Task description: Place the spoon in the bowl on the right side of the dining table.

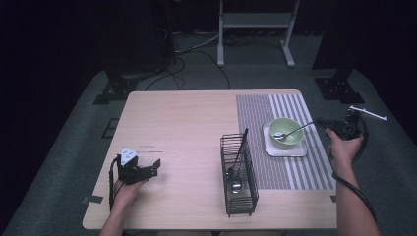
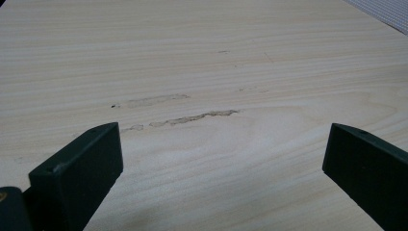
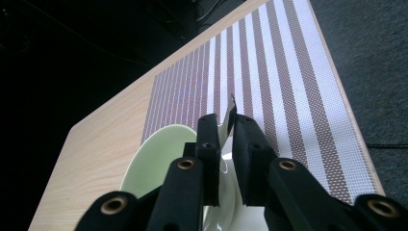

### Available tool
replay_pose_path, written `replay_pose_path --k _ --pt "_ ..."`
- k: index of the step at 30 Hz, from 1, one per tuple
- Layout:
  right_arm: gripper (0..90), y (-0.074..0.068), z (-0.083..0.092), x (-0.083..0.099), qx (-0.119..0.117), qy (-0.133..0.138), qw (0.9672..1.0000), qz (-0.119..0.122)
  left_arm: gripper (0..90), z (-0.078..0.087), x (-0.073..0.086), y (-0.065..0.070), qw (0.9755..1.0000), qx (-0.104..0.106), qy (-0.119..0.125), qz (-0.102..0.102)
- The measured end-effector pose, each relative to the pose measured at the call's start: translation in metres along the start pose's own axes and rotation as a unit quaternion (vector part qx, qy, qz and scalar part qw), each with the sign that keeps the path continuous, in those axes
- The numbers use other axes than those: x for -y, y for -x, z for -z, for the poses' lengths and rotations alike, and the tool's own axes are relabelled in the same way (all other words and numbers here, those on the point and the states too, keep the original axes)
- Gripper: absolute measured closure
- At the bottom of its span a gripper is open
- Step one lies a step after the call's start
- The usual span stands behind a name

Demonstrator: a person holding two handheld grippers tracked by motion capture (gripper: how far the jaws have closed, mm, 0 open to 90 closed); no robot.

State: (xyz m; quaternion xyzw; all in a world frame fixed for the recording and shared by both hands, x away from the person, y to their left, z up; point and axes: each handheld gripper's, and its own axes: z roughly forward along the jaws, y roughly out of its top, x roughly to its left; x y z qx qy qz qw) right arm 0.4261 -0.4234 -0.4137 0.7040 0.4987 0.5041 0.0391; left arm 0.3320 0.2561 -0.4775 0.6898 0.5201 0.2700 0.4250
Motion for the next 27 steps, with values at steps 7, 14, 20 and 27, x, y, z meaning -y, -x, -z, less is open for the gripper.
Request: replay_pose_path --k 7,14,20,27 --pt "78.8 0.000 0.000 0.004 -0.007 -0.009 0.9999 0.005 0.0 0.000 0.000 0.000 1.0000 0.000 -0.002 0.000" --pt "76.0 0.001 0.001 0.009 -0.012 -0.018 0.9997 0.011 0.0 0.000 0.000 0.000 1.0000 -0.001 -0.002 0.000" --pt "73.1 0.000 0.002 0.013 -0.018 -0.024 0.9994 0.014 0.0 0.000 0.000 0.000 1.0000 -0.001 -0.002 0.000" --pt "67.4 0.002 0.002 0.019 -0.026 -0.029 0.9991 0.019 0.0 -0.001 0.000 0.000 1.0000 -0.002 -0.003 -0.001"
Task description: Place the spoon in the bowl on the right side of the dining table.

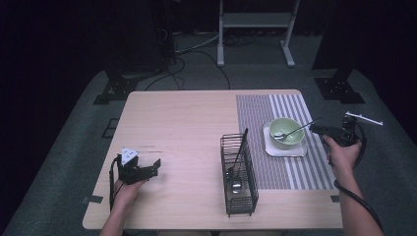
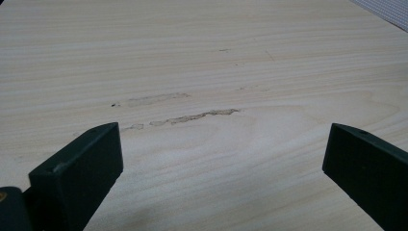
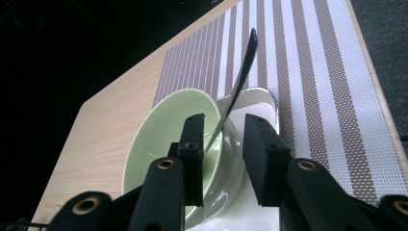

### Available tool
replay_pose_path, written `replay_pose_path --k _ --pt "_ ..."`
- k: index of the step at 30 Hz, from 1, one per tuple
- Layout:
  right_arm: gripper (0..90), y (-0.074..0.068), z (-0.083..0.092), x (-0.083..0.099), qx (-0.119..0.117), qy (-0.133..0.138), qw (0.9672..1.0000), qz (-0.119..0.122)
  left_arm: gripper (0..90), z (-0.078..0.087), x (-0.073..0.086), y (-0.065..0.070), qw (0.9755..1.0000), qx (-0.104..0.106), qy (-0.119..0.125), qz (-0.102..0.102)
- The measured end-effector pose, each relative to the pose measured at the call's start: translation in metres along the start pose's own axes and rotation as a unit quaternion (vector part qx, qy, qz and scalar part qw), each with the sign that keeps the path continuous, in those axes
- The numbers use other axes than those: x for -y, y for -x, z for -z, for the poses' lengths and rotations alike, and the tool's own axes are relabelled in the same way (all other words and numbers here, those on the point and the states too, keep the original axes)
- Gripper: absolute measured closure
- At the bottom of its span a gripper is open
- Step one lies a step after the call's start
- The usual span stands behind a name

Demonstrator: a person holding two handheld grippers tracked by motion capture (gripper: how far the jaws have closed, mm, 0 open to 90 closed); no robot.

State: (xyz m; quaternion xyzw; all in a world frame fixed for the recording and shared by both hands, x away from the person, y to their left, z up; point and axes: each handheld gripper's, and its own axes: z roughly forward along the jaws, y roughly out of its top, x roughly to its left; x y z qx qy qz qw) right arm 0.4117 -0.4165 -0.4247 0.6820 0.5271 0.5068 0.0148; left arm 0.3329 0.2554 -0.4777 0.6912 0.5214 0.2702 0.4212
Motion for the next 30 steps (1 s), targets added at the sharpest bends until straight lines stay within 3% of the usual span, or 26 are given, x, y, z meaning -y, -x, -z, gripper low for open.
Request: replay_pose_path --k 8,30 --pt "56.6 -0.004 0.001 0.010 -0.013 -0.012 0.9998 0.014 0.0 0.000 0.000 0.000 1.0000 0.001 -0.001 0.000" --pt "47.5 -0.020 0.019 0.030 -0.028 -0.022 0.9983 0.046 0.0 0.000 0.000 0.001 1.0000 0.004 0.002 -0.004"
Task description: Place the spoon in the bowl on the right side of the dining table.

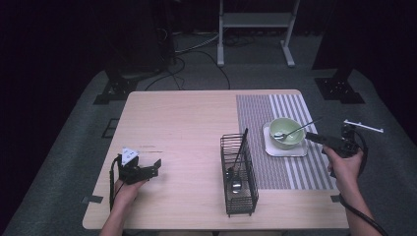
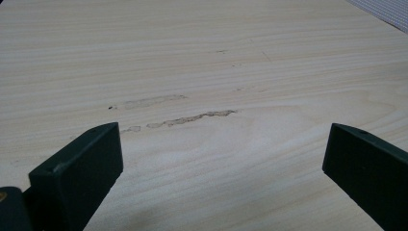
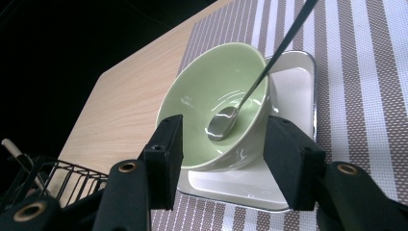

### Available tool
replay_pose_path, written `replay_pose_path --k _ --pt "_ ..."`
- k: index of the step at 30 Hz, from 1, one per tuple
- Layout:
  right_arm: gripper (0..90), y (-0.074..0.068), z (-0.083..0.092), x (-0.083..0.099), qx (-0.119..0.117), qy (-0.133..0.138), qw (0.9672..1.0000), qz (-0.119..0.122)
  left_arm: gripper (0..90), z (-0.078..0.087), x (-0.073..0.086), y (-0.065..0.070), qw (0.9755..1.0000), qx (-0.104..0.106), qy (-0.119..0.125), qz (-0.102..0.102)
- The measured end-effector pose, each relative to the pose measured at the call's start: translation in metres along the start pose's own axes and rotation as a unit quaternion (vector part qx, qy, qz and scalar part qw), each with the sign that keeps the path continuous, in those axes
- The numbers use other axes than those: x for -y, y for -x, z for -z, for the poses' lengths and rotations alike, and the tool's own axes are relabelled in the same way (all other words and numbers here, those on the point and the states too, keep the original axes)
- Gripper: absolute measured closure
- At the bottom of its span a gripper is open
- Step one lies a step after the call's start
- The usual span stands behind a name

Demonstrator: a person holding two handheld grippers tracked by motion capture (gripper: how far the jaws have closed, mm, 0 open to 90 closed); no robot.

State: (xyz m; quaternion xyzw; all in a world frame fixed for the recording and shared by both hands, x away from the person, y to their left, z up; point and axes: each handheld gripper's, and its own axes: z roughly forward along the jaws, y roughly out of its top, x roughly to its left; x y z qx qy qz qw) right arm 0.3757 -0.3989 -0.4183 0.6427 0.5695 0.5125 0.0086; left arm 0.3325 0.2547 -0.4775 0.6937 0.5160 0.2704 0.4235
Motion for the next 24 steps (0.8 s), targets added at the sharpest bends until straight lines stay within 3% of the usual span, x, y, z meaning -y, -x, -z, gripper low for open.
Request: replay_pose_path --k 10,24 --pt "42.5 -0.011 0.000 0.009 0.004 -0.017 0.9994 0.030 0.0 0.000 0.000 0.000 1.0000 0.000 -0.001 -0.001" --pt "40.1 -0.017 0.000 0.027 0.003 -0.031 0.9985 0.044 0.0 0.000 0.000 0.001 1.0000 0.000 -0.001 -0.002"
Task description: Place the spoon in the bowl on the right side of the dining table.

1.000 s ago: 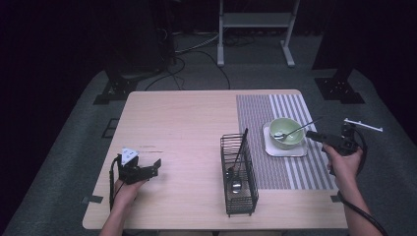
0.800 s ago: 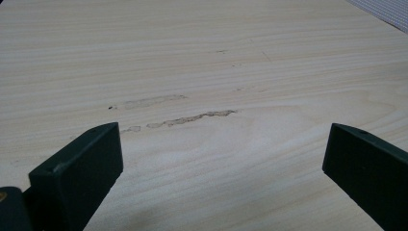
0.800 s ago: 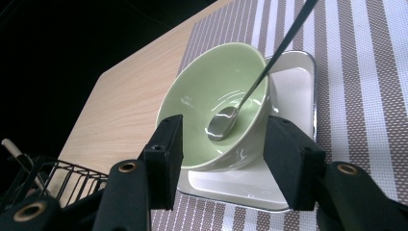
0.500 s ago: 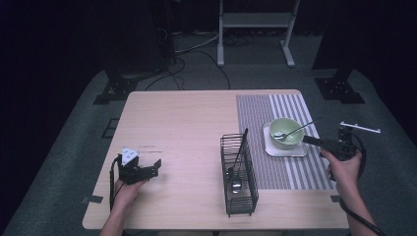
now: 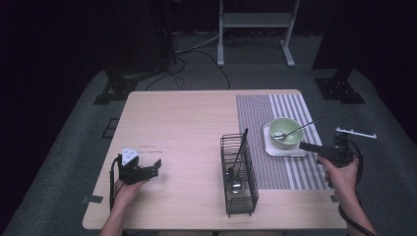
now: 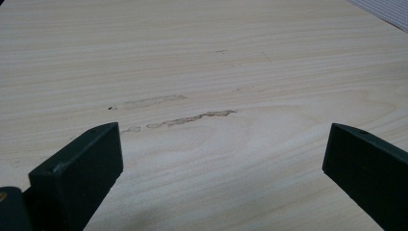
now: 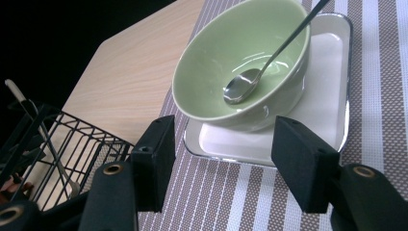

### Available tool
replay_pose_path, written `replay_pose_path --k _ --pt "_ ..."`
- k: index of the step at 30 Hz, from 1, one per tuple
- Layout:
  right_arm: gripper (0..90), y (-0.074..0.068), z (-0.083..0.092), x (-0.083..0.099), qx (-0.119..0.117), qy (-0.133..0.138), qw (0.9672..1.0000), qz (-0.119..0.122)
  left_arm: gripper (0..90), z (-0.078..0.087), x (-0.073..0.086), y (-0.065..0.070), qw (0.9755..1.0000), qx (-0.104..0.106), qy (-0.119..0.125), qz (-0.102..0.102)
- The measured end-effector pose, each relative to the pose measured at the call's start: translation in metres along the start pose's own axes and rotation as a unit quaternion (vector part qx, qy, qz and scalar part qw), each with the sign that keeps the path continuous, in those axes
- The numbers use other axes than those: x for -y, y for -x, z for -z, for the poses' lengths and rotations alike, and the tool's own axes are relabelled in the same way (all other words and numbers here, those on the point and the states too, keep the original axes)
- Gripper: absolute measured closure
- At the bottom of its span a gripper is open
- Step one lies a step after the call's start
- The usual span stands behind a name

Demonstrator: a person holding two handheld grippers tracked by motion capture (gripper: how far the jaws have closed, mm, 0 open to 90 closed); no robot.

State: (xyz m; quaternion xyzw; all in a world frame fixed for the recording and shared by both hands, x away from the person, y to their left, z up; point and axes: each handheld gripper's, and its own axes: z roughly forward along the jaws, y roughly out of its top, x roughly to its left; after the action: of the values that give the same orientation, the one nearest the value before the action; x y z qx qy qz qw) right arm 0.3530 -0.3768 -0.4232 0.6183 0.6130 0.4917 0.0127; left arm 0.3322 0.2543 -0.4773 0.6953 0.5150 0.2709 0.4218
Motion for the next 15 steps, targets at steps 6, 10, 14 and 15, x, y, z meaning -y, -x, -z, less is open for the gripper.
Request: replay_pose_path --k 6,10,14,15 --pt "38.7 -0.002 -0.001 0.007 -0.002 -0.005 1.0000 0.003 0.0 0.000 0.000 0.000 1.0000 0.000 0.000 0.000" --pt "37.7 -0.004 -0.001 0.011 -0.003 -0.008 0.9999 0.008 0.0 0.000 0.000 0.000 1.0000 -0.001 -0.001 -0.001" --pt "36.9 -0.006 -0.002 0.016 -0.003 -0.012 0.9999 0.012 0.0 0.000 0.000 0.000 1.0000 -0.001 0.000 0.000" --pt "36.9 -0.006 -0.002 0.016 -0.003 -0.012 0.9999 0.012 0.0 0.000 0.000 0.000 1.0000 -0.001 0.000 0.000"
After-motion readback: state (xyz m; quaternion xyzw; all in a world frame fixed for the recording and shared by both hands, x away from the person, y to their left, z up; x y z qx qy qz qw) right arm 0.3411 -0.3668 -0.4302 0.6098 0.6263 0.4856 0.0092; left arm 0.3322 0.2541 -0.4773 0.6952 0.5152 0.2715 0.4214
